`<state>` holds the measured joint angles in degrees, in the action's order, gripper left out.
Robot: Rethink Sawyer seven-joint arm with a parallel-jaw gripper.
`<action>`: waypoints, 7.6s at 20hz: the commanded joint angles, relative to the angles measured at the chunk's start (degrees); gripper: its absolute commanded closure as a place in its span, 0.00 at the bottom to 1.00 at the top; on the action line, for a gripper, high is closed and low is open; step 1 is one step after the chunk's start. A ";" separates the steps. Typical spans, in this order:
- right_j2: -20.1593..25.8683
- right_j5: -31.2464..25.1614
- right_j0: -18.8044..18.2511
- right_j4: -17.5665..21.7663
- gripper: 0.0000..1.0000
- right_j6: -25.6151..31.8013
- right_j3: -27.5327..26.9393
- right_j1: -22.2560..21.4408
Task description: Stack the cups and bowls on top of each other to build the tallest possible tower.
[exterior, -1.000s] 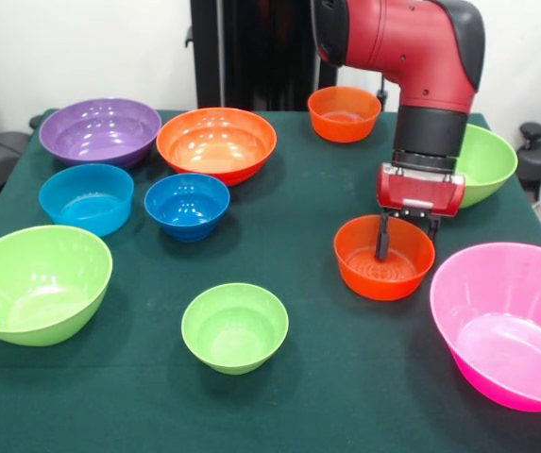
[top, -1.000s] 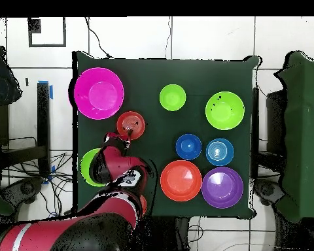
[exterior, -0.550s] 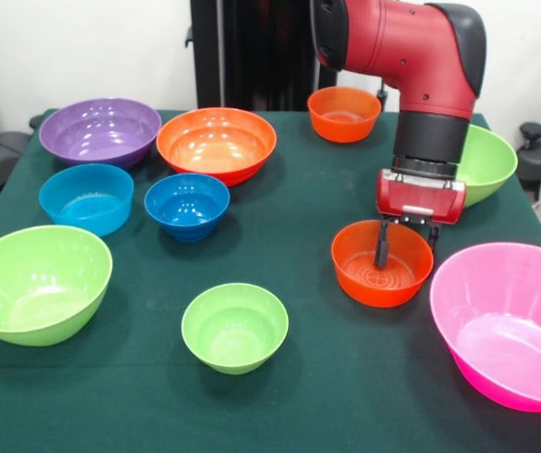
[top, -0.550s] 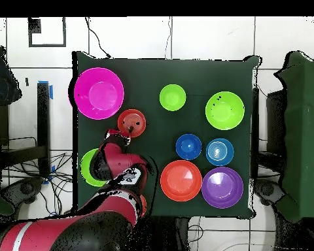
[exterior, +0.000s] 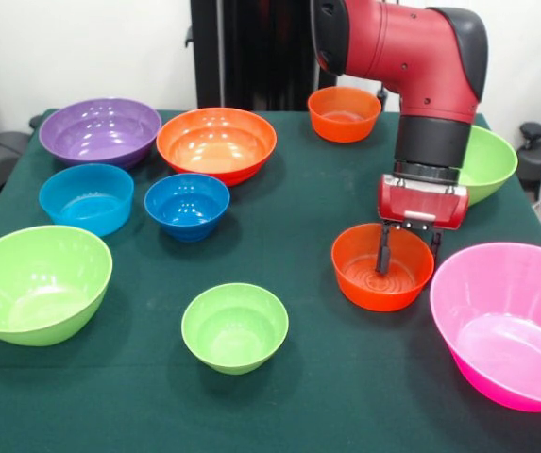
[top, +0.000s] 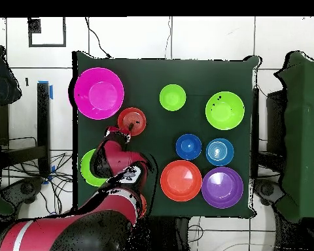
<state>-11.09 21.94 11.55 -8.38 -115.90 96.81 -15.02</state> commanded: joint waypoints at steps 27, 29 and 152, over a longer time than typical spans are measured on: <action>2.94 -8.28 -0.47 -0.28 0.00 -4.78 -3.63 0.23; 3.58 -8.89 -0.93 0.27 0.00 -4.72 -3.41 -0.23; -19.21 -63.09 -6.72 1.47 1.00 -5.82 -38.49 1.49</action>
<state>-34.03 -42.09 4.74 -8.97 -115.91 56.56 -13.00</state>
